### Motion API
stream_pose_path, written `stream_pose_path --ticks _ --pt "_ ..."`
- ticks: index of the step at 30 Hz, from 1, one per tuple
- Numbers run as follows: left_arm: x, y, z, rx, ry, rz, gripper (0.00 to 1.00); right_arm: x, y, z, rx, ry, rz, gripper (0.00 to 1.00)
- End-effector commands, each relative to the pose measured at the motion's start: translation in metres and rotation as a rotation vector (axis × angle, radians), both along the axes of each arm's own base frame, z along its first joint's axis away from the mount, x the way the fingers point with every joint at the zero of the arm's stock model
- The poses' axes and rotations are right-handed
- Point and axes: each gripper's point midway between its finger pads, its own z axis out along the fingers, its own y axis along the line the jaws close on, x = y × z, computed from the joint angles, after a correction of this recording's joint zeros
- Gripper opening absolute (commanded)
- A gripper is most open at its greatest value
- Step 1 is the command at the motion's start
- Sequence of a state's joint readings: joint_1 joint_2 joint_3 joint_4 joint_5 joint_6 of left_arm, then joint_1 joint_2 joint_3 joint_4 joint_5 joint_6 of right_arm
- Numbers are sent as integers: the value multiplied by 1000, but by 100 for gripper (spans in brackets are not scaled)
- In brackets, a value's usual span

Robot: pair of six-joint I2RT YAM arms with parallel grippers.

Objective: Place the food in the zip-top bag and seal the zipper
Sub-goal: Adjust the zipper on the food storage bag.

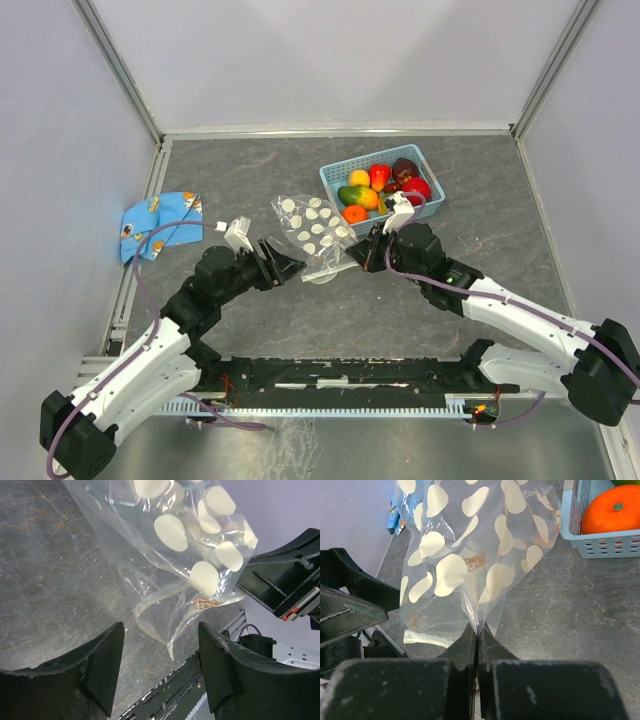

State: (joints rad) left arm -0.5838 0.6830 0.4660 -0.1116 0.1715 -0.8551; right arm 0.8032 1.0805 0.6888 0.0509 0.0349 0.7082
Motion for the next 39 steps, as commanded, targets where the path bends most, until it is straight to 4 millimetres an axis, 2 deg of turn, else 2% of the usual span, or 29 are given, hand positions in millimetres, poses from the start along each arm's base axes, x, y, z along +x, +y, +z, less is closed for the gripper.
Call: stream_pose_path --ticks 1,6,11,16,19,27,33,36,39 --pt "-4 -16 8 -105 -1 -49 68 5 9 14 73 -31 -6 2" --pt "-3 -22 4 -101 4 -61 64 4 16 17 97 -31 21 2" --pt "0 -27 10 -120 -29 -67 51 3 25 17 116 -31 53 2" --pt "1 -26 16 -135 -49 -63 23 2 32 17 130 -32 84 4" --pt "1 -21 21 -148 -65 -32 4 2 31 21 128 -52 87 11" --pt "2 4 42 -213 -120 99 3 -4 14 31 152 -113 53 44" --pt "3 14 46 -281 -113 172 3 -10 -5 36 168 -174 9 54" --pt "3 15 49 -318 -116 181 3 -11 -9 29 174 -185 -3 59" --pt "2 16 52 -337 -123 181 3 -11 -4 18 202 -174 -2 65"
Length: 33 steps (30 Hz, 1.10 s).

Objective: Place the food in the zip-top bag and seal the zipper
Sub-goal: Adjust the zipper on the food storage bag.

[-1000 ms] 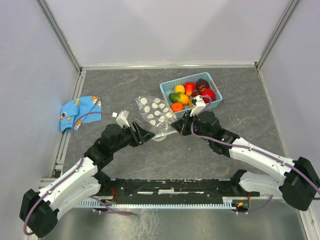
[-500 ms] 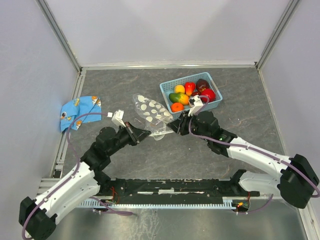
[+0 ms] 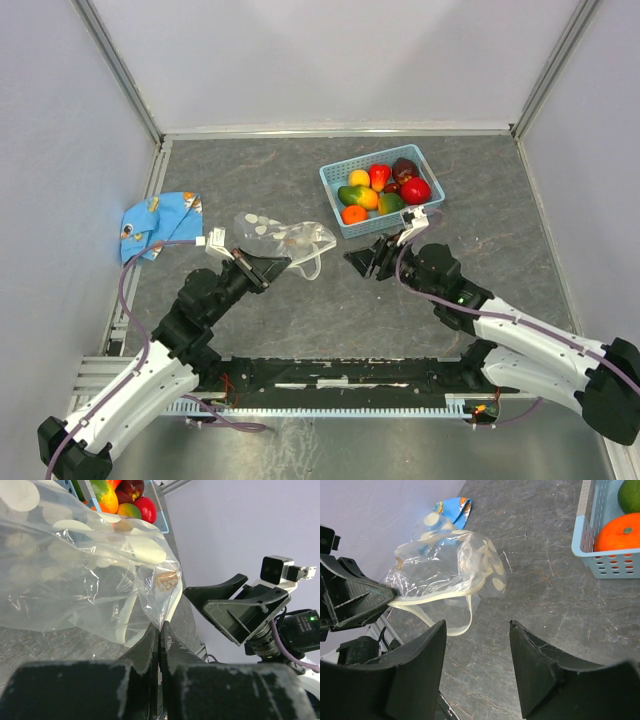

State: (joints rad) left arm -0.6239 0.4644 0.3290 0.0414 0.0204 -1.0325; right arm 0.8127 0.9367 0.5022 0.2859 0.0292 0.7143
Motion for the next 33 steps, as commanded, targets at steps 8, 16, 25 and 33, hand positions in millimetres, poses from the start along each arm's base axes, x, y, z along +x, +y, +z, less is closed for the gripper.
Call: stream_pose_path --ticks 8,16,25,33 --pt "1 0 24 -106 -31 17 3 10 44 0 154 -49 49 74" --pt "-2 -3 25 -116 -33 -7 3 20 80 -4 179 -60 104 74" --pt "-9 -6 23 -133 -21 -42 3 43 100 -5 195 -67 71 70" --pt "-15 15 23 -79 -32 29 3 70 65 -48 2 -11 -162 45"
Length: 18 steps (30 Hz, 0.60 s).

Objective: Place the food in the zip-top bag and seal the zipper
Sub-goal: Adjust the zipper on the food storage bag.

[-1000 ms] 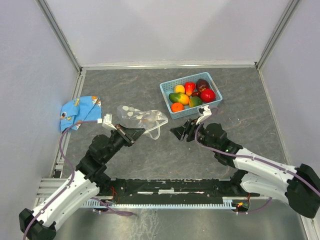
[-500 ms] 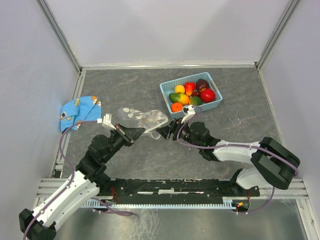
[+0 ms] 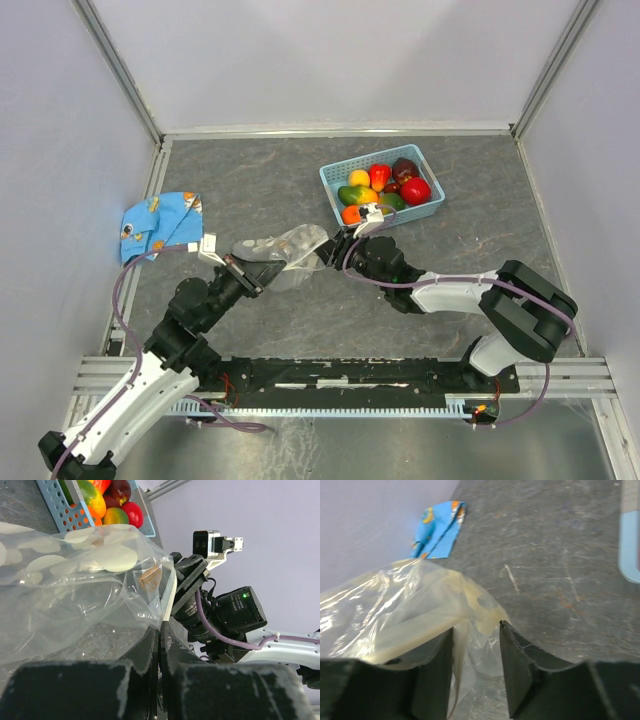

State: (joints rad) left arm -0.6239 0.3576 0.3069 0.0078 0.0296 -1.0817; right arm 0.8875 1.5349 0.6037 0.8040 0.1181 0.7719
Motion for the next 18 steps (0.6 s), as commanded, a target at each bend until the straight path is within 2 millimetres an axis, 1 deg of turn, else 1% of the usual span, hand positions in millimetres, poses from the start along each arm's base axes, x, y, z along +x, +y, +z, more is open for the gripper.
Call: stream_pose_path --ticks 1,4,7,11,13,15,16,18 --pt "-4 12 13 -3 -18 42 3 21 -24 1 -73 -15 -174 42" --pt "-7 20 11 20 -14 67 3 27 -45 -6 -144 3 -265 34" --pt "-7 29 -1 65 18 103 3 28 -58 -6 -211 0 -305 31" --pt "-5 40 -21 126 67 158 3 26 -64 -1 -270 -15 -299 30" --pt "-5 43 -24 143 69 167 3 24 -66 2 -296 -22 -287 28" --pt "-4 44 -24 161 66 169 3 21 -62 8 -306 -44 -244 25" --pt "-4 44 -23 175 62 168 9 19 -59 12 -313 -56 -219 24" --pt "-3 45 -17 222 38 160 27 16 -55 20 -334 -73 -177 21"
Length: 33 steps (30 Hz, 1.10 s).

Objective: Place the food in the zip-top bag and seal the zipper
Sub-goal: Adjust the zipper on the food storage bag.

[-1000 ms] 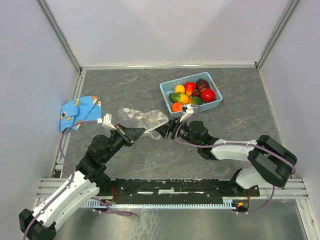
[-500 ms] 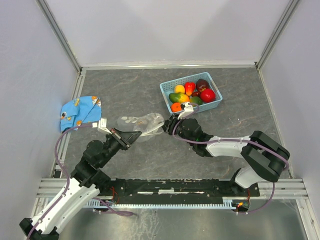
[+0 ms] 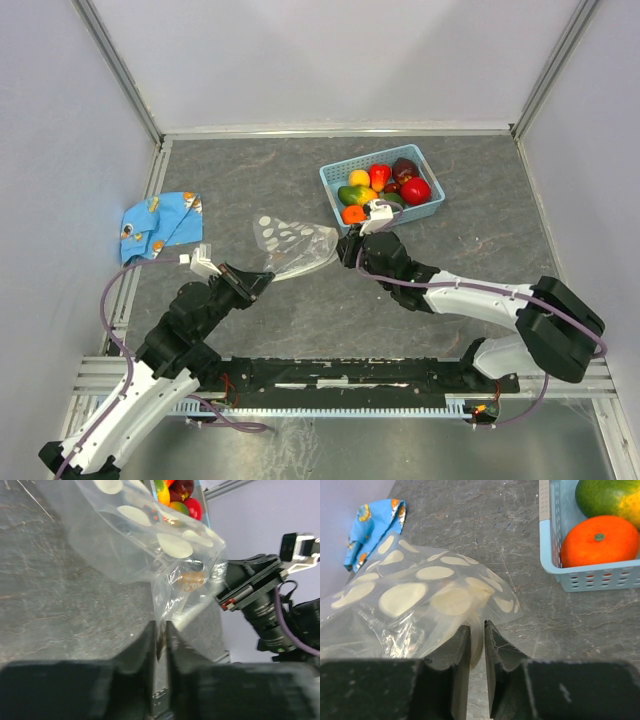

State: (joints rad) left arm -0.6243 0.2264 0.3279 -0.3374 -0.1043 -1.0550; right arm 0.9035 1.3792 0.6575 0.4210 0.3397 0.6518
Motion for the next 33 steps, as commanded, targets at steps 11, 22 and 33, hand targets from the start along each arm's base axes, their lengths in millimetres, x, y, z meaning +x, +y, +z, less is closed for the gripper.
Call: stream_pose_path --ticks 11,22,33 --pt "16 9 89 464 -177 -120 76 -9 10 70 -208 -169 213 11" --pt "64 -2 63 642 -64 -95 100 -43 21 69 -327 -369 523 9" --pt "83 -16 42 521 2 -263 100 -59 22 51 -423 -636 680 2"
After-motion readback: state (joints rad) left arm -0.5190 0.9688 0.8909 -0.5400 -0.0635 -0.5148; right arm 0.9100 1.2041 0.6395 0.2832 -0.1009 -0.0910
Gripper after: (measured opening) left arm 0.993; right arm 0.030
